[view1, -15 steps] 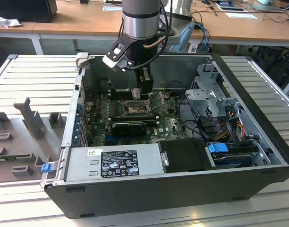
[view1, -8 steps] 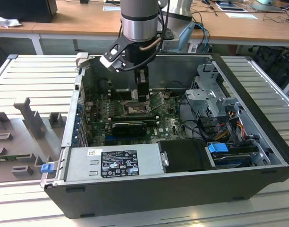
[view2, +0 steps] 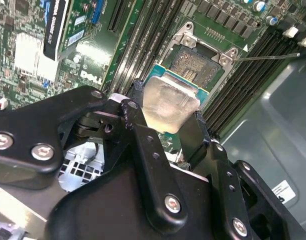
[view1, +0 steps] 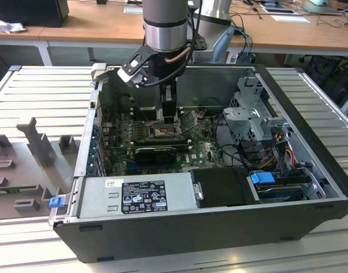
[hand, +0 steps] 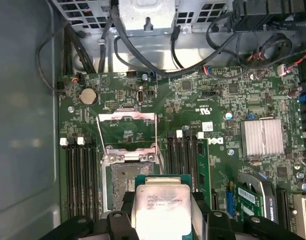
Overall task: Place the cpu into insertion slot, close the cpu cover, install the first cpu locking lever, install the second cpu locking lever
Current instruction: 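Place the cpu into insertion slot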
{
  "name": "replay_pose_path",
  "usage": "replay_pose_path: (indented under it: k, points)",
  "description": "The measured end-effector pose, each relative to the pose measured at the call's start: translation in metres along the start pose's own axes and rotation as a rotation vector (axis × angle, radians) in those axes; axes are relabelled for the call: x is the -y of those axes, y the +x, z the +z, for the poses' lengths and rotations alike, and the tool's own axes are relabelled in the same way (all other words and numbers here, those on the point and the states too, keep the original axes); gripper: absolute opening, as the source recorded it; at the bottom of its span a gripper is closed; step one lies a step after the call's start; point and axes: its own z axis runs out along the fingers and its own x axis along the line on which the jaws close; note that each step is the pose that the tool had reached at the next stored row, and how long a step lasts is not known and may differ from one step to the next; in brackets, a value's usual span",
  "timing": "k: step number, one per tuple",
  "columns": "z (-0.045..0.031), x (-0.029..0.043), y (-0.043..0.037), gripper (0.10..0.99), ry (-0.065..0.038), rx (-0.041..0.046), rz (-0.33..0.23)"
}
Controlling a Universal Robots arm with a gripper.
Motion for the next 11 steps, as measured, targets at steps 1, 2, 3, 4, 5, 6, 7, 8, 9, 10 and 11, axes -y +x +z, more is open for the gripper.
replay_pose_path:
  k: [1,2,3,4,5,6,7,8,9,10,11]
  points:
    - [0.0014,0.0001,0.0,0.529,0.0,-0.0001,0.0]
    - [0.0043,0.0013,0.0,0.529,0.0,0.0,0.001]
    - [0.0076,0.0021,0.0008,0.529,0.0,-0.0001,0.0]
    - [0.0117,0.0026,0.0019,0.529,0.0,-0.0003,-0.002]
    - [0.0146,0.0029,0.0031,0.529,0.0,-0.0013,-0.014]
    - [0.0162,0.003,0.0036,0.529,0.0,-0.0022,-0.026]
    - [0.0177,0.0031,0.0039,0.529,0.0,-0.0033,-0.04]
    - [0.021,0.0035,0.0048,0.529,0.001,-0.0048,-0.058]
    - [0.0238,0.0037,0.005,0.529,0.001,-0.0053,-0.063]
    - [0.0254,0.0039,0.0049,0.529,0.001,-0.0054,-0.065]
    - [0.0267,0.004,0.0049,0.529,0.001,-0.0054,-0.065]
